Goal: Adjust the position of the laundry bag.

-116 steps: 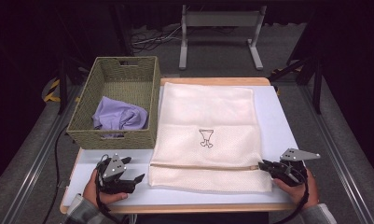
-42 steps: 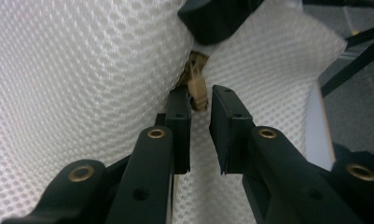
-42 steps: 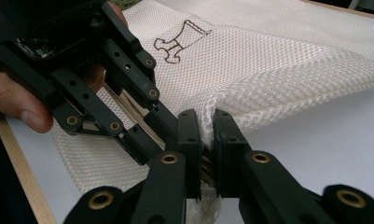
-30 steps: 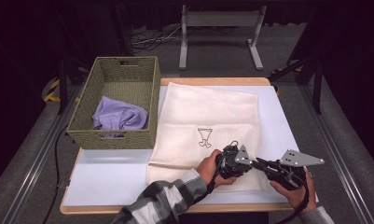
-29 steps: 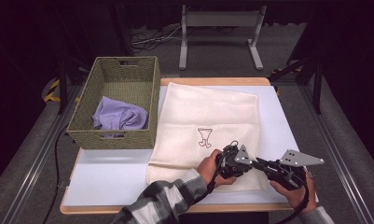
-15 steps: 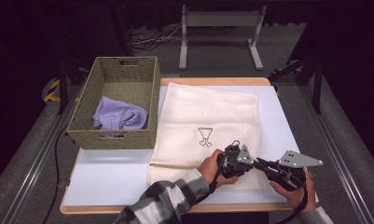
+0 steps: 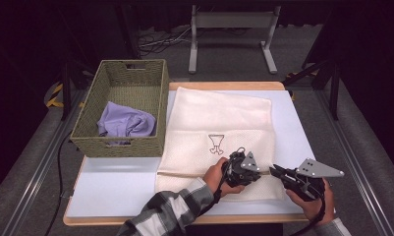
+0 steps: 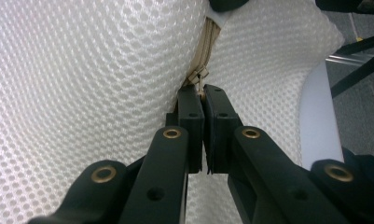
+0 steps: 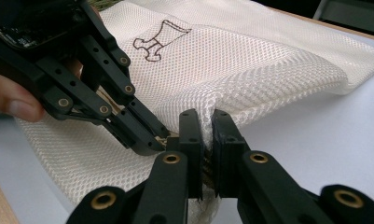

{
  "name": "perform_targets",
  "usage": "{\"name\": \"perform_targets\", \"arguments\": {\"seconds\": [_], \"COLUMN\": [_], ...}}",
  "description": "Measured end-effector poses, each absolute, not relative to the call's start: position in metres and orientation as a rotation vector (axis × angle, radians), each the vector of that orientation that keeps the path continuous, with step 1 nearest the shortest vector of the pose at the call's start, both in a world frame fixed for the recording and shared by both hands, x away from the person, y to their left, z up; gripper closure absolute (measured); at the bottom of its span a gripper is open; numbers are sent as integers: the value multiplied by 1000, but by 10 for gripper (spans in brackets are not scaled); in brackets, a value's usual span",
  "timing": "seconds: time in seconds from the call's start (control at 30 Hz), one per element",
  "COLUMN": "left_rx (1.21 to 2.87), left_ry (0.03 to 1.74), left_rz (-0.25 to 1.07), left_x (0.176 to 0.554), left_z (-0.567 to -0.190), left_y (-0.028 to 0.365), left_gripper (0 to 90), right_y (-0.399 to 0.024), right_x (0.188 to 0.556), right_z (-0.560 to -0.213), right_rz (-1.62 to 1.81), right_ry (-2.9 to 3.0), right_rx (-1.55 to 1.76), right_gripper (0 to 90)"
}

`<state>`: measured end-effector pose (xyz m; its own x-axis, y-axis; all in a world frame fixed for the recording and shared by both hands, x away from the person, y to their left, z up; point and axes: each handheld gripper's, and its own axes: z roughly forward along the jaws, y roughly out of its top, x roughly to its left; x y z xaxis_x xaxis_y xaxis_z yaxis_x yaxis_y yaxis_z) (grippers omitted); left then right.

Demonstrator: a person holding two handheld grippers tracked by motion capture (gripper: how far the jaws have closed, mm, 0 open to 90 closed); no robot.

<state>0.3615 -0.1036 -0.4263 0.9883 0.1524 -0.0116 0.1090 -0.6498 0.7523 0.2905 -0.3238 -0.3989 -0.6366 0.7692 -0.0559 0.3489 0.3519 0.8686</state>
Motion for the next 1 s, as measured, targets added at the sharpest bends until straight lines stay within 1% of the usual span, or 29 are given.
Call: {"name": "perform_targets", "arguments": {"seconds": [0.2,0.43,0.7,0.87,1.0], "left_rx": [2292,2309,2316,2324,2338], "left_ry": [200,201,233,256,274], "left_rz": [54,70,72,109,108], "left_x": [363,362,362,360,361], "left_z": [-430,-432,-434,-433,-434], "left_y": [-95,-85,-62,-45,-32], "left_gripper": [872,872,871,871,871], "right_y": [-327,-329,-334,-335,-337], "right_x": [291,291,292,293,294], "right_z": [-399,-400,-400,-401,-402], "right_rz": [1217,1220,1210,1200,1191], "right_ry": [2145,2136,2099,2087,2070], "right_rx": [990,1006,1038,1053,1069], "right_gripper": [847,847,847,847,847]}}
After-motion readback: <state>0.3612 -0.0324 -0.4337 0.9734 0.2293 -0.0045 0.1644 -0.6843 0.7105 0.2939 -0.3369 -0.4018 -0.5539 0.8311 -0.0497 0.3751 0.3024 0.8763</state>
